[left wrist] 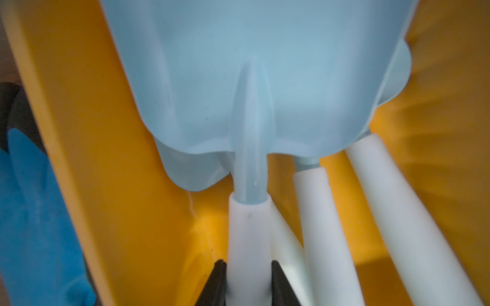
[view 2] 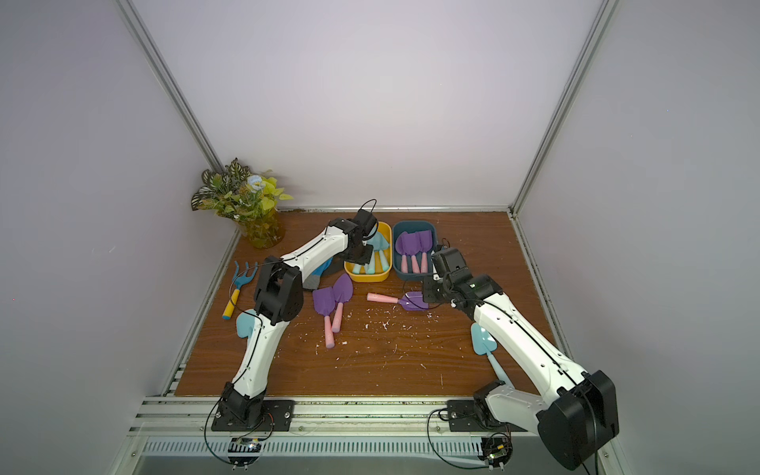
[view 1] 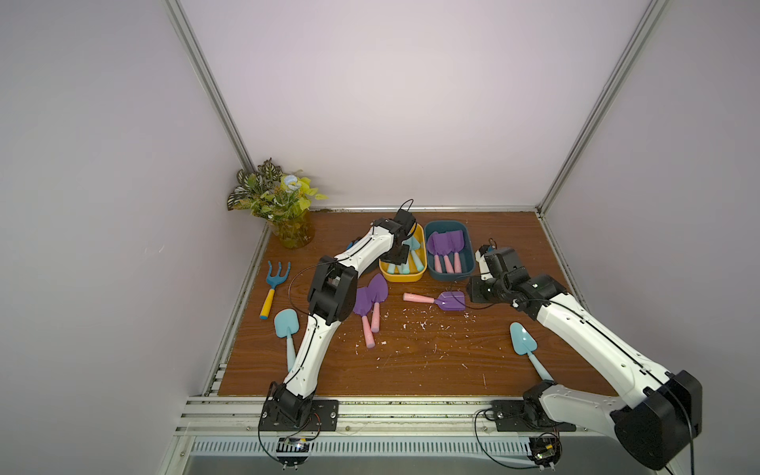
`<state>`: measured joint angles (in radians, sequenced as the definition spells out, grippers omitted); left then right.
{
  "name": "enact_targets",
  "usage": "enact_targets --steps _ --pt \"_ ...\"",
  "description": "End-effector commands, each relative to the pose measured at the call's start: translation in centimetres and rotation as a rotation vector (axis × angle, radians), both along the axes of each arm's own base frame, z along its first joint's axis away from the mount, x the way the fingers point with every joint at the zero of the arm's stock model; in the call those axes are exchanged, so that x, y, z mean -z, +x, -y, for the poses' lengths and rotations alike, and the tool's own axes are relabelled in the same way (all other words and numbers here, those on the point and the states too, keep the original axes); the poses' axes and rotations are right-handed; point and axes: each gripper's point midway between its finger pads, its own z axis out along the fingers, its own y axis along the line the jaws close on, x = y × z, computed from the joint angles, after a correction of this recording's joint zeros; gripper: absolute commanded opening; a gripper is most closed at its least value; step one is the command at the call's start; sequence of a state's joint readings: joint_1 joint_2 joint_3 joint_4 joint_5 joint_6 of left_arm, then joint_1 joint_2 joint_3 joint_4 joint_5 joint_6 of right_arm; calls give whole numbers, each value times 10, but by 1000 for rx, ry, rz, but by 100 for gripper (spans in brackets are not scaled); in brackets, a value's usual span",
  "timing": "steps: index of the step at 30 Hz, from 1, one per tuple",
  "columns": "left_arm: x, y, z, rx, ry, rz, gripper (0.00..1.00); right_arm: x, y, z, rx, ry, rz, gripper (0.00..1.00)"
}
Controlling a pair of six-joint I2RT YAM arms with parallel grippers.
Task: Sort the small shovels by color and place them into the storage box
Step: Place the shovel in the storage box.
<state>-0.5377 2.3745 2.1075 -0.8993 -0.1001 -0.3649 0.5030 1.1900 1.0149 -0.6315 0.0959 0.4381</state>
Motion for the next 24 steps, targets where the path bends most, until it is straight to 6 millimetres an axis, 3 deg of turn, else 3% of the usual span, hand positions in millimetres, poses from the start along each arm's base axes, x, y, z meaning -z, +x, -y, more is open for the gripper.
enact_targets --steps 1,14,24 --pt "9 -6 -2 19 26 -28 20 -5 0 -2 -7 16 24 40" --pt "17 -7 0 22 15 -49 29 -4 0 -2 -6 14 21 40" --pt "13 -6 0 23 14 -42 33 -4 0 -2 -6 15 22 40"
